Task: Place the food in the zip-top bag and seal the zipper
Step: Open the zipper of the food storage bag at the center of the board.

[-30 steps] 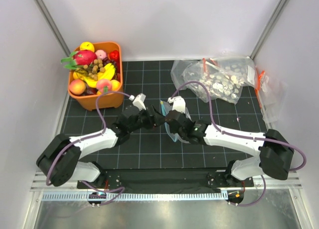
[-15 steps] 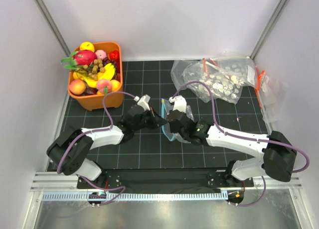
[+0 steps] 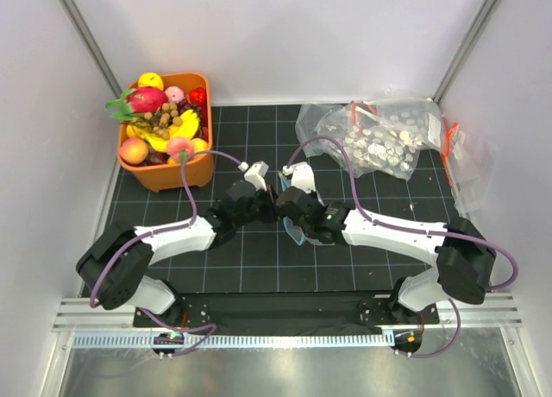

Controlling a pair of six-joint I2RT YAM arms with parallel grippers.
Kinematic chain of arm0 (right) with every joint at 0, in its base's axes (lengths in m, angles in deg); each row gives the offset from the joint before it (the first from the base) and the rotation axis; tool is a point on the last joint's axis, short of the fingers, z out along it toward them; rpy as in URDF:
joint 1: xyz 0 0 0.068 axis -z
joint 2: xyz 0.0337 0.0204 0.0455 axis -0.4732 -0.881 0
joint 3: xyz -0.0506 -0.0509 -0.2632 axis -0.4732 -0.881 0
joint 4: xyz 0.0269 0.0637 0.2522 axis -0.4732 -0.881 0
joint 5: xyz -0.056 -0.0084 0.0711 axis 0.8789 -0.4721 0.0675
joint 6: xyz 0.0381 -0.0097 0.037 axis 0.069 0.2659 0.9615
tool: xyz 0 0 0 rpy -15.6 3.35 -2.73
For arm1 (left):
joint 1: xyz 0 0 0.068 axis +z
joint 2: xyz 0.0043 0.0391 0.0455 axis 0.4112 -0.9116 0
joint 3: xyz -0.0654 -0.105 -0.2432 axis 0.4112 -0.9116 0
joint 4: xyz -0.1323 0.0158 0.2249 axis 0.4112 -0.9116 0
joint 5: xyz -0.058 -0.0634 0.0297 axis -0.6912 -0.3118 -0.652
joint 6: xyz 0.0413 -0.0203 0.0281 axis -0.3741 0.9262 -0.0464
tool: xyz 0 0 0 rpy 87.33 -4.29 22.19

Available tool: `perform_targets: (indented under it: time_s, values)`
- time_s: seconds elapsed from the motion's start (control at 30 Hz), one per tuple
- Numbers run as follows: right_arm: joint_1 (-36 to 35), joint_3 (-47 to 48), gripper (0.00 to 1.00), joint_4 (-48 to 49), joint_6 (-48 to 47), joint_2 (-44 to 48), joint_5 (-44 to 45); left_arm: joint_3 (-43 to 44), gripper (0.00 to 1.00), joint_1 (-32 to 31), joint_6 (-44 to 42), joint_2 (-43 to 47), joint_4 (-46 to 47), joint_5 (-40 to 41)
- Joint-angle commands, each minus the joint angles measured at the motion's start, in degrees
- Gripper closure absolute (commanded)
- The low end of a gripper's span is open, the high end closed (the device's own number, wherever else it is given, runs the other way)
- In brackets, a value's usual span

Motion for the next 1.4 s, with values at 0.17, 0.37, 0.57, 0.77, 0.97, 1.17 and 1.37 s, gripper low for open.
perform_targets:
  time_s: [0.17,0.37,0.57,0.77,0.97,1.17,1.37]
  values:
    - [-0.34,2.92,0.6,0.49,-1.75,-0.1,3.44,0.83,1.0,-0.14,-1.62,0.85,-0.38,0.46]
    - [-0.17,4.5,0.61,0.05,-2.46,-1.06,3.35,0.21,1.0,-0.23,-1.71,0.85,-0.47,0.37]
    - [-0.26,4.94,0.75,-0.12,-2.46,-1.41,2.82,-0.23,1.0,-0.22,-1.88,1.02,-0.64,0.72]
    - [1.06,4.86,0.99,-2.93,-0.97,-2.39,3.96,0.03,1.0,-0.14,-2.93,1.9,-2.57,2.56]
    - [3.43,5.03,0.99,-8.11,-0.79,2.44,7.64,-0.85,1.0,3.46,-3.29,2.34,-6.7,5.54]
    - [5.02,7.31,0.99,-13.82,-1.67,5.87,9.85,0.38,1.0,3.47,-6.19,0.33,-12.07,12.76]
    - [7.21,9.16,0.99,-17.0,-2.19,6.49,11.44,4.42,0.94,3.47,-7.94,-3.8,-14.88,14.96]
